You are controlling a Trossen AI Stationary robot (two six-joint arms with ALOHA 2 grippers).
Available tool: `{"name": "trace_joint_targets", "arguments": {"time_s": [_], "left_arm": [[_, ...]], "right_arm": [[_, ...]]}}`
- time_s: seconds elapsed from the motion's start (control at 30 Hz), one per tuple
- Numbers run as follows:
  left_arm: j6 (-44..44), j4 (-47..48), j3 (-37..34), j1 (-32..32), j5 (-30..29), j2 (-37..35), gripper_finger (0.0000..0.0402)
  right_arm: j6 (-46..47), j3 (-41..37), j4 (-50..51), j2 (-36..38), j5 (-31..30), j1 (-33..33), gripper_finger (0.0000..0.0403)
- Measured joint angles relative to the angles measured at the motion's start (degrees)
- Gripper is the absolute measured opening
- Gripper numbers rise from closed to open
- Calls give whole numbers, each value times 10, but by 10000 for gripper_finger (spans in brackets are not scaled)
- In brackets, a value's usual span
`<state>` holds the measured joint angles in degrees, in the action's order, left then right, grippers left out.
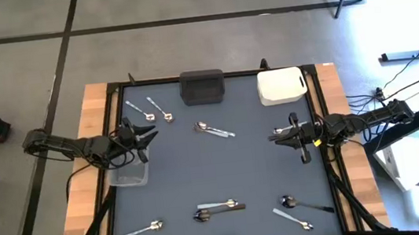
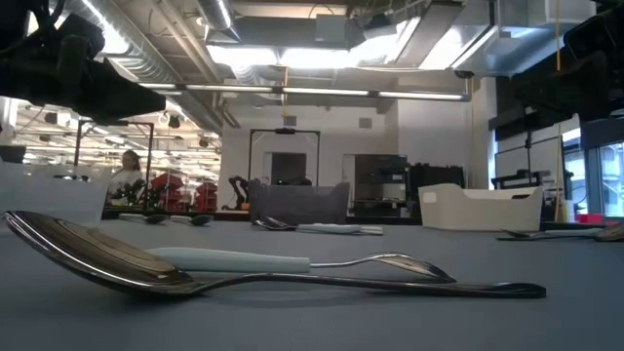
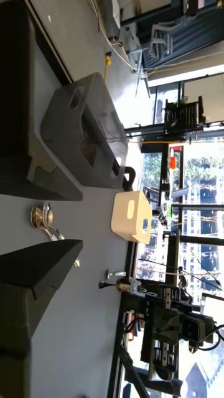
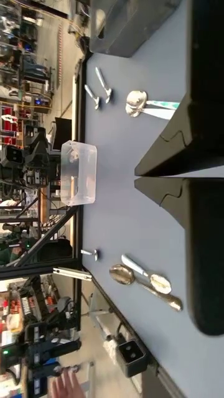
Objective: Sort silverware by color (type)
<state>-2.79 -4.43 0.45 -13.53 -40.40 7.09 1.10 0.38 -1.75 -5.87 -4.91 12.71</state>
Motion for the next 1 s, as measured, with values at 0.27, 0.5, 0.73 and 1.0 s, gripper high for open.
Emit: {"name": "trace_joint_targets", "arguments": {"time_s": [0.27, 0.5, 0.73, 1.0], "left_arm": [[2, 0, 0, 0, 0, 0, 105], [14, -24, 0, 2, -22, 0, 105], [30, -104, 0, 21, 9, 0, 105], [80, -240, 0, 68, 160, 0, 105]], "right_arm": [[-28, 0, -86, 0, -66, 0, 5], [-49, 0, -88, 0, -168, 0, 5], [-44, 4, -77, -3, -207, -6, 5], [32, 72, 41, -86, -200, -60, 5]]}}
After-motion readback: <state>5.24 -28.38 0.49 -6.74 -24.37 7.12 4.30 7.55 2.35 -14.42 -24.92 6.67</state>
